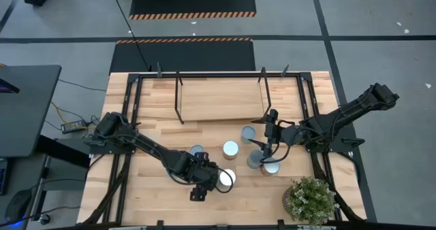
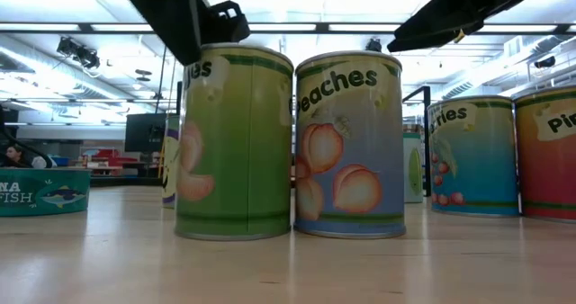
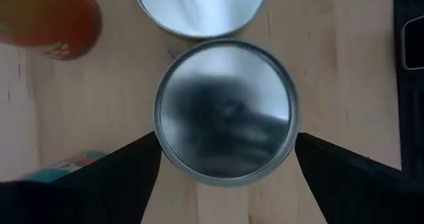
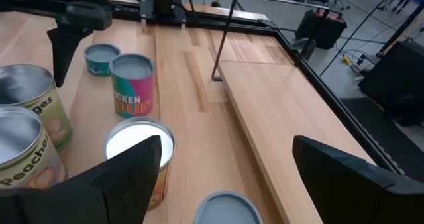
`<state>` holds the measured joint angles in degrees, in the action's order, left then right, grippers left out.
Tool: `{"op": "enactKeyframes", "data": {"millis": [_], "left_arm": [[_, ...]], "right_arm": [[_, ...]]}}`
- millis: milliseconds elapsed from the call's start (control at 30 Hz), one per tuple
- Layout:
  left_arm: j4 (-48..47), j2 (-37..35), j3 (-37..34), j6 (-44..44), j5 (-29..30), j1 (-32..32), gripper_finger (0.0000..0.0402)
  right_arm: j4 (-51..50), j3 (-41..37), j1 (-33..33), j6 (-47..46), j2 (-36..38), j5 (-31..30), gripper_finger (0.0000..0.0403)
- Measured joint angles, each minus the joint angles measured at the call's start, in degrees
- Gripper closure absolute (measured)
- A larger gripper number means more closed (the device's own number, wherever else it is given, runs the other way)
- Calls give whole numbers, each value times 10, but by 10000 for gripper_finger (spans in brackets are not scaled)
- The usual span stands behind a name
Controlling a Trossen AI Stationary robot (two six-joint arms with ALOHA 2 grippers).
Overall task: Pick and place cans onto a shelf
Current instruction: Put the canned oranges on the shelf
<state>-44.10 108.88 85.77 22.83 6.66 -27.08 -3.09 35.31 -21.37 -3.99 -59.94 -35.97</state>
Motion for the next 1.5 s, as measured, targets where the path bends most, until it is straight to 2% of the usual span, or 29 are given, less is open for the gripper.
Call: {"op": "enactKeyframes", "data": {"millis": [167, 667, 900, 1067, 1200, 1333, 1500], "left_arm": [[1, 8, 0, 21, 36, -7, 49], [47, 35, 0, 21, 39, -3, 50], [40, 33, 0, 45, 40, 8, 84], [-17, 23, 12, 59, 27, 14, 88], [-83, 9, 51, 72, 33, 27, 82], [-185, 9, 119, 96, 38, 52, 83], [-263, 9, 202, 94, 73, 91, 83]], "right_arm": [[-4, 0, 0, -10, 0, 0, 54], [-8, 0, 0, -25, 0, 0, 54], [-8, 0, 0, -25, 0, 0, 54], [-8, 0, 0, -25, 0, 0, 54], [-15, 0, -1, -24, 1, 0, 54], [-18, -1, -1, -7, 3, -8, 54], [-24, 0, -5, 1, 21, -48, 54]]}}
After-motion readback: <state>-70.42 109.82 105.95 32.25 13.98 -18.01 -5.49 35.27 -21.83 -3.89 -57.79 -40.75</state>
